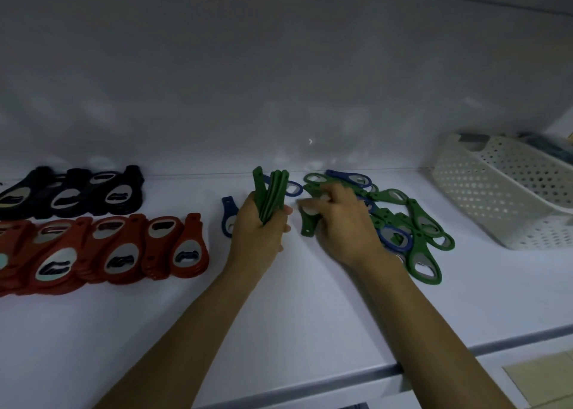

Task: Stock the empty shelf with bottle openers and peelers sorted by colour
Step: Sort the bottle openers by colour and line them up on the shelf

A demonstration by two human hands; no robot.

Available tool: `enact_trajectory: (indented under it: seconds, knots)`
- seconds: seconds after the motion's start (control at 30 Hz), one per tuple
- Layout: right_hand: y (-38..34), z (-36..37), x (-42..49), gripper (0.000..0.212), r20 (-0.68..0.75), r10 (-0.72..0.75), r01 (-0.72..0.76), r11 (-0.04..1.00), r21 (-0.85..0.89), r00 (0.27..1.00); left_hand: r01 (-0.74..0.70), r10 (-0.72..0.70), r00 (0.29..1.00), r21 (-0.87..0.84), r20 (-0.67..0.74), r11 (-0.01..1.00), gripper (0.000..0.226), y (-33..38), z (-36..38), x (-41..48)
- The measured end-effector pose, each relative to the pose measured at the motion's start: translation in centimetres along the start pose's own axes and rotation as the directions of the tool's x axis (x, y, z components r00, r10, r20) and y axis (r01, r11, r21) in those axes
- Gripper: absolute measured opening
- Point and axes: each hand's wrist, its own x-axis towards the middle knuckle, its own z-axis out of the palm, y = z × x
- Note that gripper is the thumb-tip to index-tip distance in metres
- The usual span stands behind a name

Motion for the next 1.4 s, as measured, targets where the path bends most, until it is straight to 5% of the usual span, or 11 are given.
enact_trajectory:
  seconds: [0.07, 0.23, 0.47, 0.57, 0.6, 0.67, 0.77, 0.83, 0.97, 1.23, 1.4]
  knots:
    - [-0.1, 0.0, 0.1, 0.037, 0.066, -0.121, 0.129, 0.985, -0.118, 0.990, 0.017, -0.018, 0.999, -0.033, -0.027, 0.999, 0.006, 0.2, -0.2, 0.1]
    - [-0.2, -0.3, 0.4, 0.029, 0.024, -0.228, 0.229, 0.959, -0.167, 0.973, 0.078, -0.084, 0.993, -0.080, -0.077, 0.994, 0.024, 0.6, -0.3, 0.0]
    - [-0.8, -0.6, 0.2, 0.017, -0.193, -0.273, 0.256, 0.960, -0.110, 0.942, 0.065, -0.084, 0.993, -0.195, -0.089, 0.979, 0.013, 1.4, -0.5, -0.2]
    - [-0.9, -0.5, 0.1, 0.014, -0.318, -0.106, 0.168, 0.970, 0.174, 0.942, 0.059, -0.087, 0.992, -0.266, -0.095, 0.962, 0.014, 1.5, -0.6, -0.2]
    - [-1.1, -0.6, 0.1, 0.013, -0.314, 0.055, 0.091, 0.897, 0.432, 0.948, 0.058, -0.089, 0.991, -0.279, -0.100, 0.959, 0.015, 1.6, -0.7, -0.3]
    - [-1.7, -1.3, 0.2, 0.010, -0.127, 0.316, -0.062, 0.525, 0.849, 0.940, 0.056, -0.093, 0.989, -0.287, -0.115, 0.956, 0.015, 1.5, -0.7, -0.2]
    - [-1.7, -2.0, 0.6, 0.021, 0.078, 0.428, -0.139, 0.113, 0.984, 0.901, 0.065, -0.105, 0.987, -0.291, -0.124, 0.955, 0.015, 1.4, -0.6, -0.1]
    - [-1.4, -2.2, 0.7, 0.022, 0.125, 0.362, -0.149, 0.040, 0.988, 0.924, 0.067, -0.103, 0.989, -0.287, -0.110, 0.956, 0.015, 1.3, -0.5, 0.0]
    - [-1.9, -1.4, 0.4, 0.013, 0.138, 0.129, -0.158, 0.160, 0.974, 0.982, 0.045, -0.061, 0.996, -0.237, -0.061, 0.970, 0.018, 1.3, -0.4, -0.1]
    - [-1.7, -0.9, 0.2, 0.015, 0.127, 0.164, -0.158, 0.194, 0.968, 0.978, -0.020, 0.031, 0.996, -0.119, 0.089, 0.993, 0.017, 0.8, -0.3, -0.2]
    - [-2.3, -0.8, 0.2, 0.023, 0.016, 0.305, -0.135, 0.374, 0.918, 0.952, -0.087, 0.108, 0.975, -0.111, 0.196, 0.990, 0.038, 0.2, -0.5, 0.0]
